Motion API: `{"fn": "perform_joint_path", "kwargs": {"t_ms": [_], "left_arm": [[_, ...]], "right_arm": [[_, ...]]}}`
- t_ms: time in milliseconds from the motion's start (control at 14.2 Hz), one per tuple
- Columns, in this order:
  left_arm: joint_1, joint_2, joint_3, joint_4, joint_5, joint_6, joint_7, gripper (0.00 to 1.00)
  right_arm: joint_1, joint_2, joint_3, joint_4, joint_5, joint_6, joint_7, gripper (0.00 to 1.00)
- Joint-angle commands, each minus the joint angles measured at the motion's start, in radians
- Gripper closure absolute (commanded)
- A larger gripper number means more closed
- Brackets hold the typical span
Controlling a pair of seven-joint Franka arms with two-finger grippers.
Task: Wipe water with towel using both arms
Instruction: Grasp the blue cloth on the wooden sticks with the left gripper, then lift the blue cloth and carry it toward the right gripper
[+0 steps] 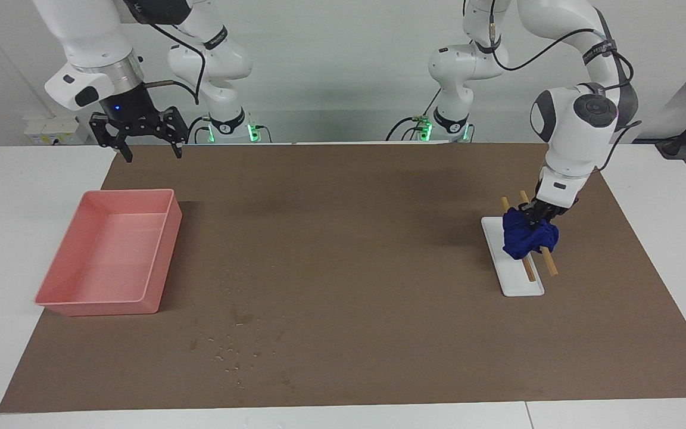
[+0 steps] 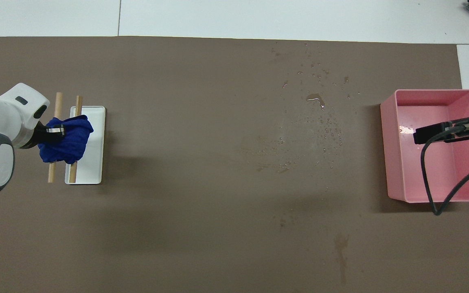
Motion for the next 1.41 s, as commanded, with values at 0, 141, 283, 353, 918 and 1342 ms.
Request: {"fn": "perform_joint_path", "kwargs": {"t_ms": [0, 141, 283, 353, 918, 1342], "left_arm": [[0.005, -0.009, -0.006, -0.014, 0.007, 0.001, -0.016, 1.00], [0.005, 0.007, -0.011, 0.061, -0.005, -0.065, -0.025, 1.00], [-0.002, 0.027, -0.012, 0.164, -0.095, -0.166, -0.027, 1.00], [0.004, 0.027, -0.009, 0.208, -0.197, -0.216, -0.044, 1.00], [-0.096, -0.009, -0.071, 0.206, -0.771, -0.144, -1.024, 1.00], [-0.326, -0.019, -0.071, 0.132, -0.939, 0.172, -1.410, 1.00]], "right_arm": [[-0.006, -0.016, 0.002, -0.008, 0.018, -0.013, -0.016, 0.00], [-0.005, -0.017, 0.003, -0.008, 0.020, -0.029, -0.014, 0.00], [-0.005, -0.020, 0.011, -0.008, 0.020, -0.027, -0.014, 0.00], [-0.006, -0.020, 0.011, -0.008, 0.020, -0.027, -0.016, 0.00], [-0.005, -0.036, 0.036, -0.028, 0.099, -0.038, 0.037, 0.00], [0.090, -0.040, 0.043, -0.038, 0.254, -0.026, 0.476, 0.00]]}}
